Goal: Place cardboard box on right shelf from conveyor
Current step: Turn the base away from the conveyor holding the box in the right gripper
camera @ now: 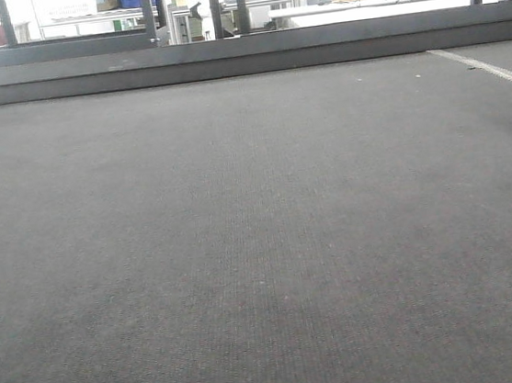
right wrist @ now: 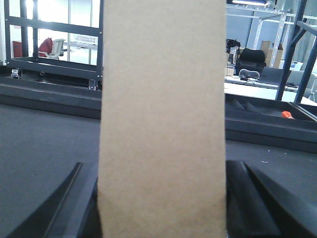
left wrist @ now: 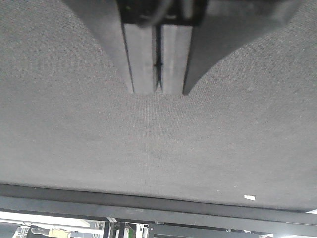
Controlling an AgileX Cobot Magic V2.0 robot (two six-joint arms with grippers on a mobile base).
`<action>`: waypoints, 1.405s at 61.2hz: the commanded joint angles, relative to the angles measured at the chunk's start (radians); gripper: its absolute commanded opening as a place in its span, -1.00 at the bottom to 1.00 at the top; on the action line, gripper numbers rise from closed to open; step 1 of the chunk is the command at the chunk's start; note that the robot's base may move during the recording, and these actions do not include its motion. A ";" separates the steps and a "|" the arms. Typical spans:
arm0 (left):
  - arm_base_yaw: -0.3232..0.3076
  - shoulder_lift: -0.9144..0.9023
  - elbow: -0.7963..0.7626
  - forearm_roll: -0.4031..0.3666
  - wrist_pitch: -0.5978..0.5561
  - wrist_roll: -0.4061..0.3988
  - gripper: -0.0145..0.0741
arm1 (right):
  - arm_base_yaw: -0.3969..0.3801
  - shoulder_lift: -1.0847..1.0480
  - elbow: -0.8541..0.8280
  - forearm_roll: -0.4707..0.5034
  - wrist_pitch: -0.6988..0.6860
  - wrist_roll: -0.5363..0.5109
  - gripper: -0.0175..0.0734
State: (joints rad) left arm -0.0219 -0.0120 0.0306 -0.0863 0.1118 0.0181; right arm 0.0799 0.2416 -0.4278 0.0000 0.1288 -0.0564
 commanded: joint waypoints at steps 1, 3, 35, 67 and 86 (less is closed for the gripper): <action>0.002 -0.007 -0.003 -0.005 -0.082 -0.003 -0.94 | -0.007 0.006 -0.030 -0.009 -0.103 -0.008 -0.49; 0.002 -0.007 -0.003 -0.005 -0.082 -0.003 -0.94 | -0.007 0.006 -0.030 -0.009 -0.103 -0.008 -0.49; 0.002 -0.007 -0.003 -0.005 -0.082 -0.003 -0.94 | -0.007 0.006 -0.030 -0.009 -0.103 -0.008 -0.49; 0.002 -0.007 -0.003 -0.005 -0.082 -0.003 -0.94 | -0.007 0.008 -0.030 -0.009 -0.096 -0.008 -0.49; 0.002 -0.007 -0.003 -0.005 -0.082 -0.003 -0.94 | -0.007 0.008 -0.030 -0.009 -0.096 -0.008 -0.49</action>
State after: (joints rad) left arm -0.0219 -0.0120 0.0306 -0.0863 0.1118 0.0181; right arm 0.0799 0.2416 -0.4278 0.0000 0.1360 -0.0564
